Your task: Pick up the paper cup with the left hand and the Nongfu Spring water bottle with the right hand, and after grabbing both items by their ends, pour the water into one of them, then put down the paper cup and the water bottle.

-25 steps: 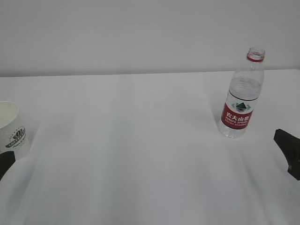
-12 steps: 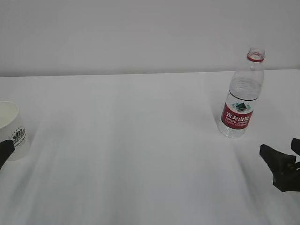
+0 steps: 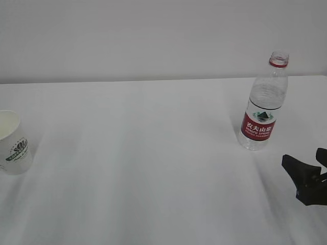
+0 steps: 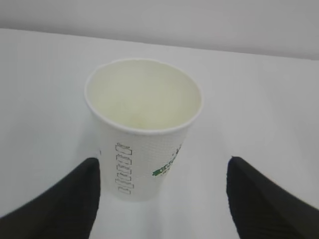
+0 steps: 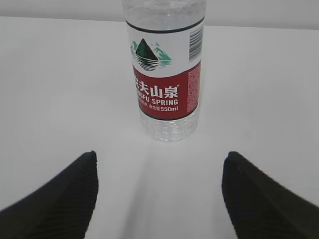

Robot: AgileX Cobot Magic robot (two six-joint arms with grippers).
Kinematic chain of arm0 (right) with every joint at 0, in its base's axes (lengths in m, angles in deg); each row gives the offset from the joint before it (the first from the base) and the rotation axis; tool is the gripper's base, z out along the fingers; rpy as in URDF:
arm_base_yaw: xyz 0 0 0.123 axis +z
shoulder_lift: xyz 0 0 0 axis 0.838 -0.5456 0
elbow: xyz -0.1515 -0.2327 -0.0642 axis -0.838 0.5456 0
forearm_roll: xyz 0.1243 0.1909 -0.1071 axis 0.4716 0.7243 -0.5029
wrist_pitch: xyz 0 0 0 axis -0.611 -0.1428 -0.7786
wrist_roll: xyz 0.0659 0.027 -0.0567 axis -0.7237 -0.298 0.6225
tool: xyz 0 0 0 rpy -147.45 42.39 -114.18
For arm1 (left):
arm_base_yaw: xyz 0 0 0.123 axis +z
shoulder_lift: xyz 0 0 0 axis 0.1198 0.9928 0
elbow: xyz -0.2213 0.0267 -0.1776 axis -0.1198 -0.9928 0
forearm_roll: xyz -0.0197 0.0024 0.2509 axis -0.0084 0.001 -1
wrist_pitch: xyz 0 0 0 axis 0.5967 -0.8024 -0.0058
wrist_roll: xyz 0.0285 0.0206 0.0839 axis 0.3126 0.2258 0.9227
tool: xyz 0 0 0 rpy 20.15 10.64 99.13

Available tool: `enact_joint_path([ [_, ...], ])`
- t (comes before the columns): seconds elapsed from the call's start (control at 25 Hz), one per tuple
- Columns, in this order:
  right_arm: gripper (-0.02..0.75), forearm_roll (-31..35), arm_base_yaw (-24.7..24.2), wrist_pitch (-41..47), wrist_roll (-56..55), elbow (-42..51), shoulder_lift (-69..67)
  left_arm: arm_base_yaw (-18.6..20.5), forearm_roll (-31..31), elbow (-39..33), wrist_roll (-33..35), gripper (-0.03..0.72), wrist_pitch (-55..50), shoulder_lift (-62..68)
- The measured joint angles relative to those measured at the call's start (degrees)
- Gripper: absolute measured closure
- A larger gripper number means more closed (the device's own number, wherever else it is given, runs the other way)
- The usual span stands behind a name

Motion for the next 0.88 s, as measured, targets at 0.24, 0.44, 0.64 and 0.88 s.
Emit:
enact_joint_path([
  [0.24,0.150,0.00,0.00,-0.14,0.00,-0.25,0.00,0.00,0.63,0.00,0.19,0.116,-1.28,2.59],
  [0.44,0.150,0.00,0.00,-0.14,0.03,-1.27,0.00,0.00,0.73,0.00,0.24,0.118,2.14,10.98],
  [0.64,0.150,0.00,0.00,-0.14,0.13,-1.40,0.00,0.00,0.73,0.34,0.33,0.118,6.08,21.60],
  [0.88,0.150,-0.02,0.00,-0.14,0.13,-2.00,0.00,0.00,0.85,0.70,0.33,0.118,6.66,25.42],
])
